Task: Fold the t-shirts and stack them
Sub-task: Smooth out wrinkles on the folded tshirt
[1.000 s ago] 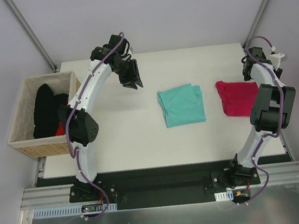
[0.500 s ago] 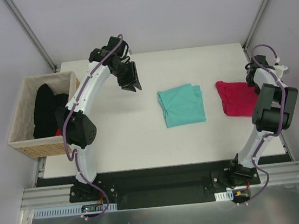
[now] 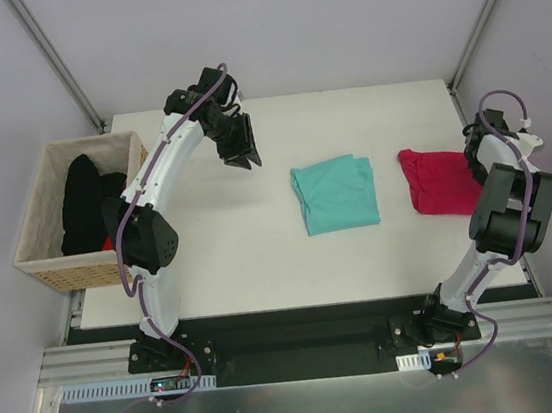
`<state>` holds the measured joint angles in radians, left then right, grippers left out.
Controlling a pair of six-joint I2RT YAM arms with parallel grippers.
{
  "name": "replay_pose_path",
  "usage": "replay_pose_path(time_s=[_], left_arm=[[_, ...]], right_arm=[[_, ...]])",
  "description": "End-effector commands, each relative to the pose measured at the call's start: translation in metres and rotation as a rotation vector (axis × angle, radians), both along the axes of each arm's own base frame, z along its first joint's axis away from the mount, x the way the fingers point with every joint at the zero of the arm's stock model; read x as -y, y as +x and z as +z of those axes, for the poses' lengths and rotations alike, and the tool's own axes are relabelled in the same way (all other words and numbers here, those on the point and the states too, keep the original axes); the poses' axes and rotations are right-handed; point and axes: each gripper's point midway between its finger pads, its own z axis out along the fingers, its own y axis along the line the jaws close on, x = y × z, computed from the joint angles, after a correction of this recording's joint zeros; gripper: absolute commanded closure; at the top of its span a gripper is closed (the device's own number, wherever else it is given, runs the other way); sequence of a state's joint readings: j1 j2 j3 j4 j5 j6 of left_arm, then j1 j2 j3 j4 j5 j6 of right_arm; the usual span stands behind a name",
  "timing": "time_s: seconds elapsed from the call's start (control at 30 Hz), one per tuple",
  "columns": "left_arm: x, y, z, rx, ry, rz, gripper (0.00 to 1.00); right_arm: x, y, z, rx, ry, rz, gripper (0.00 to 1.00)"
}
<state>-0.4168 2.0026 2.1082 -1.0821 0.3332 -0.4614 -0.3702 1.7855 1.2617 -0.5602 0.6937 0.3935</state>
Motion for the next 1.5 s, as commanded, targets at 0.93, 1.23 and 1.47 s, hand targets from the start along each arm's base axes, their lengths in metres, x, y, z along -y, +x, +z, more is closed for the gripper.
replay_pose_path(time_s=[0.93, 1.23, 1.47], left_arm=[[-0.021, -0.011, 0.01, 0.082, 0.03, 0.023, 0.69], [-0.048, -0.017, 0.013, 0.155, 0.129, 0.057, 0.69], [-0.07, -0.014, 0.033, 0.255, 0.206, 0.111, 0.68]], right_arm=[[-0.106, 0.077, 0.075, 0.063, 0.017, 0.416, 0.67], [-0.226, 0.101, 0.08, 0.002, 0.103, 0.801, 0.65], [-0.294, 0.103, 0.103, 0.015, 0.138, 1.045, 0.63]])
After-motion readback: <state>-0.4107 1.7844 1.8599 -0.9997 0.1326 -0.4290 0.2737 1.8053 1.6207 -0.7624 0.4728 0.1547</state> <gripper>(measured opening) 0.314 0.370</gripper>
